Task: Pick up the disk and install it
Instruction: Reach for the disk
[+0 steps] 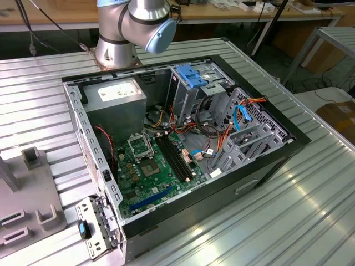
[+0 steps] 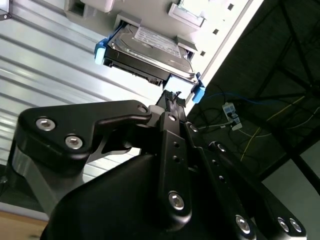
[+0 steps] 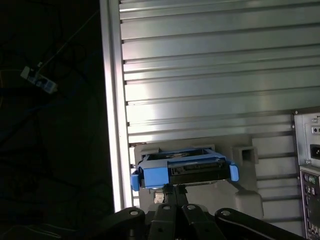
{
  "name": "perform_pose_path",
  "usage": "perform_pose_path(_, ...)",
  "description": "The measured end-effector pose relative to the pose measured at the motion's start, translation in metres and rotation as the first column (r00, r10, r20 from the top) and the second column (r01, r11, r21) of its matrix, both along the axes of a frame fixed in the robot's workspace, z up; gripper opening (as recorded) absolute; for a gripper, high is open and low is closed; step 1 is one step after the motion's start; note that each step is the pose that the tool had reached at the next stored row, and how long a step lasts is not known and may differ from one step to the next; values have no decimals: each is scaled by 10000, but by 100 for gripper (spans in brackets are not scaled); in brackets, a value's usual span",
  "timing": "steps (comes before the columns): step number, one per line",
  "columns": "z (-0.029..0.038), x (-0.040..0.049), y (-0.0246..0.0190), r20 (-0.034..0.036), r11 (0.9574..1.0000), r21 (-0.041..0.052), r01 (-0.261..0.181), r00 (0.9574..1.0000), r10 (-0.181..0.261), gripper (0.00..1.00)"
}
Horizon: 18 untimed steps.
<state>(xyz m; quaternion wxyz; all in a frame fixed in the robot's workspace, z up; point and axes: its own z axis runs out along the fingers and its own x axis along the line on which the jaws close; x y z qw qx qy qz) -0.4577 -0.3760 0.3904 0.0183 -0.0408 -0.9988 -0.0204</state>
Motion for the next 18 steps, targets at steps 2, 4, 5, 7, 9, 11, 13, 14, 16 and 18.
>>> perform_pose_path(2,-15,-20,0,0,10000,0,0,10000,0,11)
perform_pose_path(4,-51,-39,0,-2,10000,0,-1,10000,1,11)
perform_pose_path(5,-81,-52,0,-1,10000,0,0,10000,0,11)
perform_pose_path(7,-109,-77,0,-3,10000,-1,0,10000,0,11)
perform_pose_path(9,-127,-100,0,0,10000,0,0,10000,0,11)
perform_pose_path(11,-154,-105,0,-2,10000,-1,-2,10000,2,11)
perform_pose_path(13,-156,-106,0,-3,10000,-1,0,10000,0,11)
perform_pose_path(14,-157,-106,1,-2,10000,-1,0,10000,0,11)
perform_pose_path(16,-181,-106,0,50,10000,0,-17,10000,17,11)
perform_pose_path(18,-203,-106,1,192,10000,0,-20,9998,20,11)
